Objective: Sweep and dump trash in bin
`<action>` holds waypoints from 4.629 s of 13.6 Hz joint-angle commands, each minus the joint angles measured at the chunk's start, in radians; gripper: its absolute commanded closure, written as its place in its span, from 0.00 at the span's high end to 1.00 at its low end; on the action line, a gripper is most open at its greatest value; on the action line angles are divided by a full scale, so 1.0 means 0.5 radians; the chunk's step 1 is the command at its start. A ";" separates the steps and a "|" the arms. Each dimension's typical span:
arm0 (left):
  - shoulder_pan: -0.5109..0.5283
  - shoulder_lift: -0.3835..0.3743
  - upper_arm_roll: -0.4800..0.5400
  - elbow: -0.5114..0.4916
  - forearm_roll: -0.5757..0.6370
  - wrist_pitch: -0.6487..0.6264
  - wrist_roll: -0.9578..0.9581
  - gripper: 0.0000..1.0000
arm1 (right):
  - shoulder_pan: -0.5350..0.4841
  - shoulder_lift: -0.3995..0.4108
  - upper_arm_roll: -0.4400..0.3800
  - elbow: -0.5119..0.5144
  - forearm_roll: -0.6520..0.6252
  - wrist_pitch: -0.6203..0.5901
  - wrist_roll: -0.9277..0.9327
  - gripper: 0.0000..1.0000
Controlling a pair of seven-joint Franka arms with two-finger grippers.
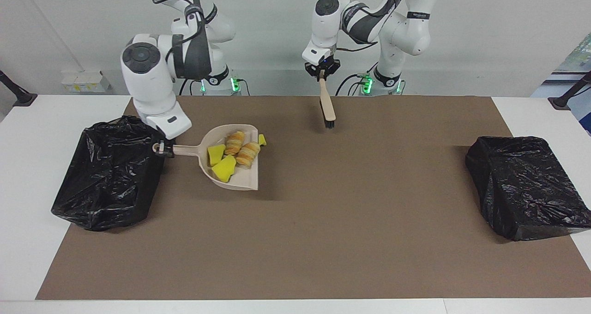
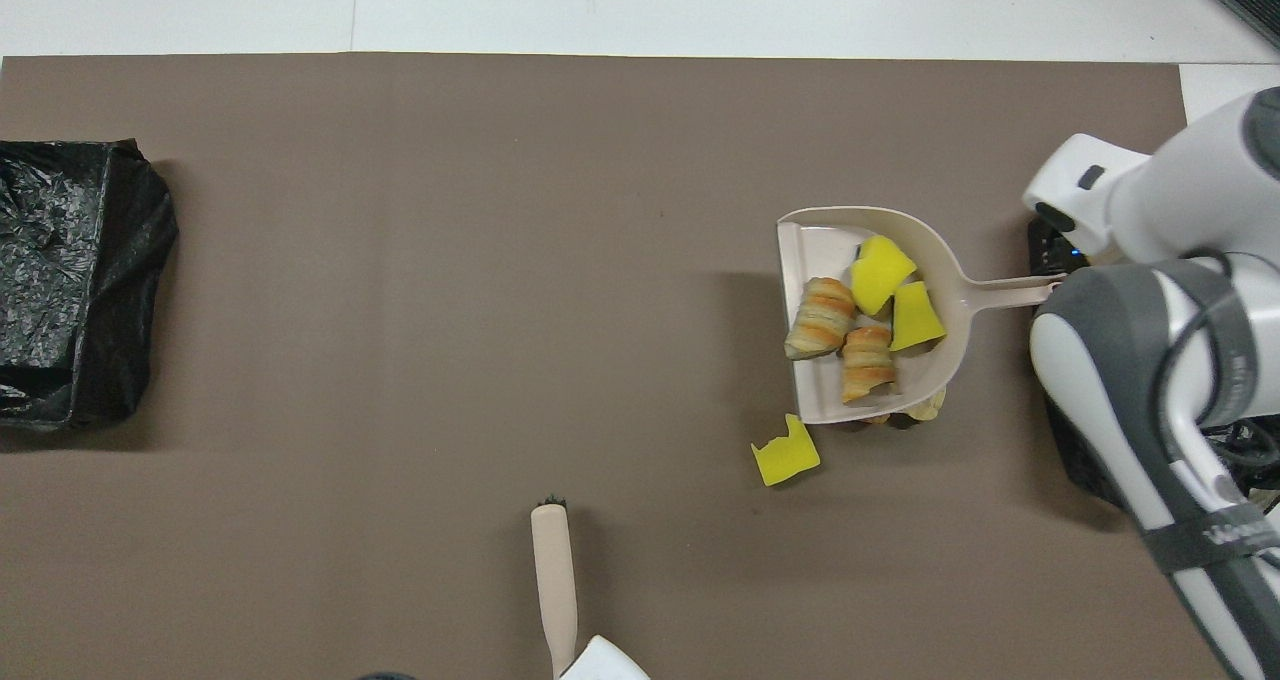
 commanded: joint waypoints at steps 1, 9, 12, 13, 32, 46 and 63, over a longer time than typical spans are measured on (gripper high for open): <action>-0.081 -0.006 0.033 -0.114 -0.047 0.154 -0.040 0.00 | -0.211 0.022 0.019 0.134 0.009 -0.038 -0.336 0.00; -0.081 0.083 0.033 -0.111 -0.072 0.210 0.012 0.00 | -0.607 0.013 -0.009 0.150 -0.619 0.100 -0.292 0.00; -0.057 0.135 0.045 -0.062 -0.069 0.204 0.129 0.98 | -0.703 0.007 -0.009 0.147 -0.816 0.238 -0.273 0.00; -0.051 0.169 0.051 -0.023 -0.069 0.182 0.205 1.00 | -0.739 0.010 -0.012 0.147 -0.850 0.287 -0.282 0.00; 1.863 0.762 0.064 0.962 0.385 0.161 2.110 1.00 | -0.712 -0.131 -0.012 0.156 -1.339 0.134 -0.212 0.00; 2.082 0.620 0.076 2.088 0.361 -1.253 2.375 1.00 | -0.228 -0.159 0.037 -0.187 -0.293 -0.020 0.765 0.00; 2.082 0.620 0.073 2.092 0.367 -1.238 2.369 1.00 | 1.085 0.267 0.037 -0.111 0.429 0.333 3.993 0.00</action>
